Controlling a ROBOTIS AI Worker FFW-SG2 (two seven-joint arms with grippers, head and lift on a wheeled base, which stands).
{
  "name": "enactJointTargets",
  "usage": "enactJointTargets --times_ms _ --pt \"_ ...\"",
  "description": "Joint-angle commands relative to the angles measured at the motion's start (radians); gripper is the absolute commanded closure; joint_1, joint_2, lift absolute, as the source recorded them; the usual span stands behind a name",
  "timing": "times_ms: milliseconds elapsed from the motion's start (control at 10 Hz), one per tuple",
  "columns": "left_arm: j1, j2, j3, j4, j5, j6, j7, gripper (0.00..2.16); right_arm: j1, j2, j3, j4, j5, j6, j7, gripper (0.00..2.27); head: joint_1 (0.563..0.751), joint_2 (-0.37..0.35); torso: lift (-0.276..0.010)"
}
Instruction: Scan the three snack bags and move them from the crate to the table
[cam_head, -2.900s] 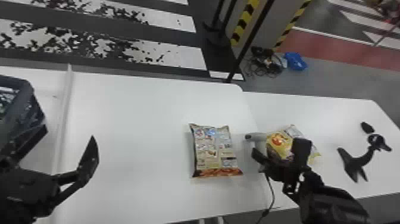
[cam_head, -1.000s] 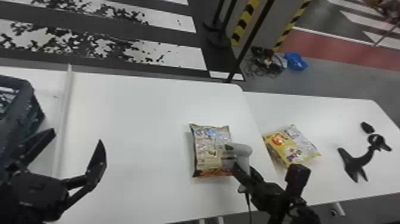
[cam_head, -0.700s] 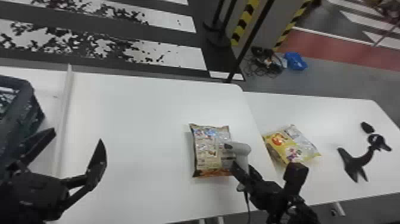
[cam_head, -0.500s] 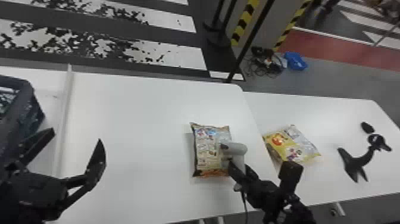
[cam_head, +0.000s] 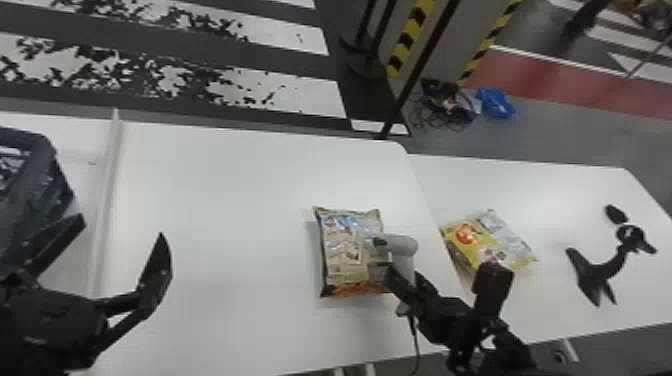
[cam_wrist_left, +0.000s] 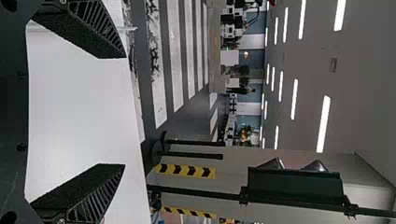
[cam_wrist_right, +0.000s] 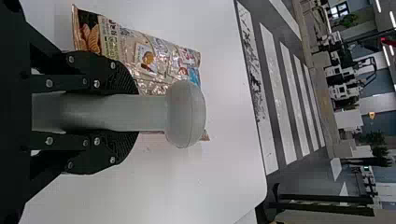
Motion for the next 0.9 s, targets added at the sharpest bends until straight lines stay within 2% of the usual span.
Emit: enactJointTargets --times_ms 0,200,300,600,800 --pt "-0.005 -0.001 0.0 0.0 0.0 0.003 0.0 0.03 0.001 -0.004 -0.039 -0.038 -0.038 0.045 0.007 2.24 0.695 -0.35 -0.062" --pt "-0.008 -0.001 0.0 0.002 0.0 0.012 0.0 0.03 -0.027 -0.014 -0.106 -0.05 -0.075 0.11 0.01 2.24 0.695 -0.35 -0.062" --pt "-0.008 -0.001 0.0 0.0 0.0 0.015 0.0 0.03 -0.061 -0.027 -0.122 -0.011 -0.073 0.119 0.007 2.24 0.695 -0.35 -0.062" --pt "-0.011 -0.001 -0.001 0.0 0.0 0.034 0.0 0.03 -0.237 -0.066 -0.131 0.227 -0.012 0.113 0.008 2.24 0.695 -0.35 -0.062" --pt "-0.011 0.001 0.003 0.0 0.0 0.049 0.0 0.03 -0.335 -0.093 -0.103 0.385 0.039 0.067 0.014 2.22 0.695 -0.35 -0.062"
